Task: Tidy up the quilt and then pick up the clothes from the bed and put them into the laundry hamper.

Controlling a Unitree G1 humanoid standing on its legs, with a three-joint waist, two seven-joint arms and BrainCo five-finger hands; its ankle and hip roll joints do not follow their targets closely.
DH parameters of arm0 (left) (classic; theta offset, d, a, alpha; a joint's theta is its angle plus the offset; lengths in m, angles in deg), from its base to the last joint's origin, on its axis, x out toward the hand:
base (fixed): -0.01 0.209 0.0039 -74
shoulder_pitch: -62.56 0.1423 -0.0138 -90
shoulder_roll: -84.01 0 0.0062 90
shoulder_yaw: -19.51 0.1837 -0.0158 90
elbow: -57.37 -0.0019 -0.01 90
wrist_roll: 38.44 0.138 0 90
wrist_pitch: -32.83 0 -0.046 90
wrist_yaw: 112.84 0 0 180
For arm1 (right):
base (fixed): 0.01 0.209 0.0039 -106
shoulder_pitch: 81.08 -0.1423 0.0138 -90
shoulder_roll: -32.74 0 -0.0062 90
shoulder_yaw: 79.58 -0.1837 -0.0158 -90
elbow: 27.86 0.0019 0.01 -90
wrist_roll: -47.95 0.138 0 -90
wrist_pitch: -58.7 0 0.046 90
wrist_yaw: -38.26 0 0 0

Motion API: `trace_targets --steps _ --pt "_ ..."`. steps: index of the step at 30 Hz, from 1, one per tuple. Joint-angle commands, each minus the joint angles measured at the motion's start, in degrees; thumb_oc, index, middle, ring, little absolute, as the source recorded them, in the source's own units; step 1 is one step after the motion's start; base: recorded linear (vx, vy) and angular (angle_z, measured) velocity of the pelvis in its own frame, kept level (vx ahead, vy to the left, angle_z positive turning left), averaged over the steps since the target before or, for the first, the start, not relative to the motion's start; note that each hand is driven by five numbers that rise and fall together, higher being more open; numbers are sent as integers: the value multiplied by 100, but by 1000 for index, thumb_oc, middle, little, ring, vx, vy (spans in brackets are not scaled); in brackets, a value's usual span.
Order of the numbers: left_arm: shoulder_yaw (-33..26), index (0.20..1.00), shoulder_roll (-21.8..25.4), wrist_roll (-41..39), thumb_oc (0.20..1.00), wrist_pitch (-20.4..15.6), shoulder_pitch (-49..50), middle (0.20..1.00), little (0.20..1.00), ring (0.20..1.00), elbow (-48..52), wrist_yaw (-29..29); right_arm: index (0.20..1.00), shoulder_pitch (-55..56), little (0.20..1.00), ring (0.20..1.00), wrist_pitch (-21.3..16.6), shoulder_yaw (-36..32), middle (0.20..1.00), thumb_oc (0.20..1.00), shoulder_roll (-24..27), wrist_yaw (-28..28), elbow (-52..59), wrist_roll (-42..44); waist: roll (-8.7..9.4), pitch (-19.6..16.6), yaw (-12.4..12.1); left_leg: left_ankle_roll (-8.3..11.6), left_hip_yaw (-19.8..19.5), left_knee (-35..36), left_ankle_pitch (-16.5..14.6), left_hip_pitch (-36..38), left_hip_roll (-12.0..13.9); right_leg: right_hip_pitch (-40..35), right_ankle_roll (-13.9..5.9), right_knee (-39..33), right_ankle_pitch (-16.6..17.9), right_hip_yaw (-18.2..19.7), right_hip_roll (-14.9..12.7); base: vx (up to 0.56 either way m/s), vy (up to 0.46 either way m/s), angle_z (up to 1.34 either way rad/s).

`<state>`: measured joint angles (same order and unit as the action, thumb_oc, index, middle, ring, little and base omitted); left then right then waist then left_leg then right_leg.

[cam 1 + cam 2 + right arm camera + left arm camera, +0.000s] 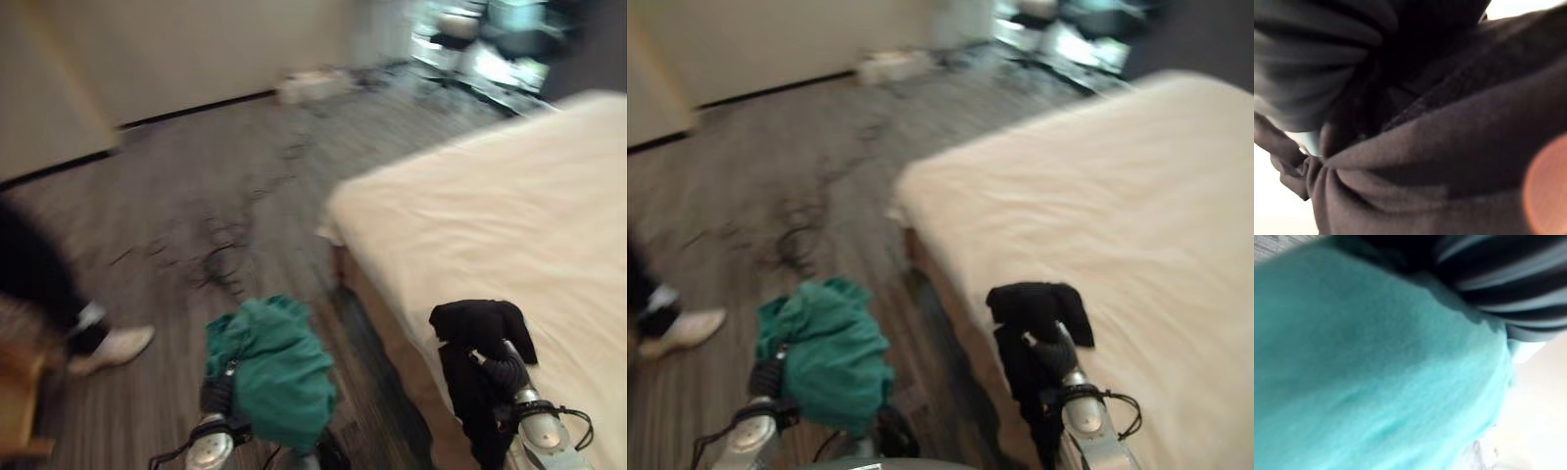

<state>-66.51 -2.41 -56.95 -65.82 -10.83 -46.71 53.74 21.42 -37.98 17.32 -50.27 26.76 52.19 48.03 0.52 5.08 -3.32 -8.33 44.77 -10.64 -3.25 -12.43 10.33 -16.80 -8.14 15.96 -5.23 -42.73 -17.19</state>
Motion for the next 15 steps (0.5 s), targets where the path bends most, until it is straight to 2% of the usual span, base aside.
trace_targets --steps 1,3,4,5,6,7,8,9,10,11,12,13,14,15 --pt "-9 200 561 470 200 -445 -253 200 200 200 940 95 200 -346 200 200 -295 58 200 200 -425 -16 294 -14 104 287 -146 1040 -1444 1510 559 839 -196 678 -414 -870 738 288 -62 185 317 88" --pt "40 200 535 458 200 -371 -565 200 200 200 1024 -124 200 -322 200 200 -276 25 200 200 -486 -38 260 -17 68 331 -116 798 -1683 1550 271 969 -489 787 -529 59 964 425 -425 227 372 112" --pt "96 200 666 762 200 -587 -533 200 200 200 881 -277 200 -493 200 200 -306 -8 200 200 -541 -233 21 7 19 388 -105 753 -1901 1564 241 996 -592 995 -416 412 815 815 -268 262 343 103" --pt "176 200 708 795 200 -458 -769 200 200 200 934 -292 200 -497 200 200 -287 -28 200 200 -588 -142 171 50 -36 455 85 795 -2168 1564 224 1056 -637 1534 -329 645 548 1586 80 300 265 91" --pt "292 200 583 786 200 -453 -1138 200 200 200 1066 -370 200 -380 200 200 -288 -88 200 200 -537 -130 295 184 -121 566 228 845 -2532 1564 200 1110 -769 1925 -411 543 209 2186 470 173 136 201" --pt "319 200 586 847 200 -454 -1182 200 200 200 1091 -361 200 -373 200 200 -292 -147 200 200 -520 -190 240 199 -210 627 285 833 -2590 1564 292 1065 -724 1985 -254 389 151 2129 529 98 49 341" --pt "320 200 583 848 200 -452 -1184 200 200 200 1091 -361 200 -376 200 200 -295 -147 200 200 -518 -190 236 200 -218 627 300 837 -2607 1564 296 1060 -717 1974 -248 375 155 2109 538 70 -70 293" --pt "547 200 603 981 200 -396 -1428 200 200 200 1101 -390 200 -413 200 200 -281 -174 200 200 -562 -245 157 309 -252 645 486 889 -2865 1564 269 1114 -733 2227 -73 -16 -19 2524 781 208 -159 199" --pt "681 200 567 1108 200 -352 -1631 200 200 200 1031 -347 200 -399 200 200 -282 -193 200 200 -628 -221 32 486 -182 661 694 937 -3162 1564 216 1206 -830 2261 -113 -901 219 3207 1023 254 -192 55" --pt "704 200 579 1097 200 -352 -1610 200 200 200 944 -406 200 -367 200 200 -331 -209 200 200 -632 -292 -142 563 -110 633 695 891 -3257 1564 125 1257 -904 2076 -122 -1289 216 3393 1045 195 -179 119" --pt "670 200 513 1020 200 -334 -1593 200 200 200 925 -362 200 -306 200 200 -296 -189 200 200 -710 -320 -147 577 -66 634 701 914 -3253 1564 132 1348 -929 2037 -219 -1269 427 3368 958 108 -96 180" --pt "701 200 440 953 200 -352 -1697 200 200 200 971 -300 200 -332 200 200 -282 -130 200 200 -673 -231 -96 565 -50 582 683 910 -3264 1564 132 1343 -929 1993 -175 -1353 426 3412 949 86 -104 211" --pt "1308 200 -823 604 200 -374 -1995 200 200 200 -2014 318 200 -678 200 200 -114 -460 200 200 -415 -123 -2591 709 -339 499 406 1063 -3780 1513 74 1732 -1000 1411 148 -1433 -10 3139 1410 89 -113 152" --pt "1390 200 -757 819 200 -365 -2059 200 200 200 -1978 287 200 -679 200 200 -148 -436 200 200 -381 -139 -2475 685 -300 543 408 1111 -3782 1215 -9 1685 -984 1358 169 -1541 5 3189 1415 88 -136 68"
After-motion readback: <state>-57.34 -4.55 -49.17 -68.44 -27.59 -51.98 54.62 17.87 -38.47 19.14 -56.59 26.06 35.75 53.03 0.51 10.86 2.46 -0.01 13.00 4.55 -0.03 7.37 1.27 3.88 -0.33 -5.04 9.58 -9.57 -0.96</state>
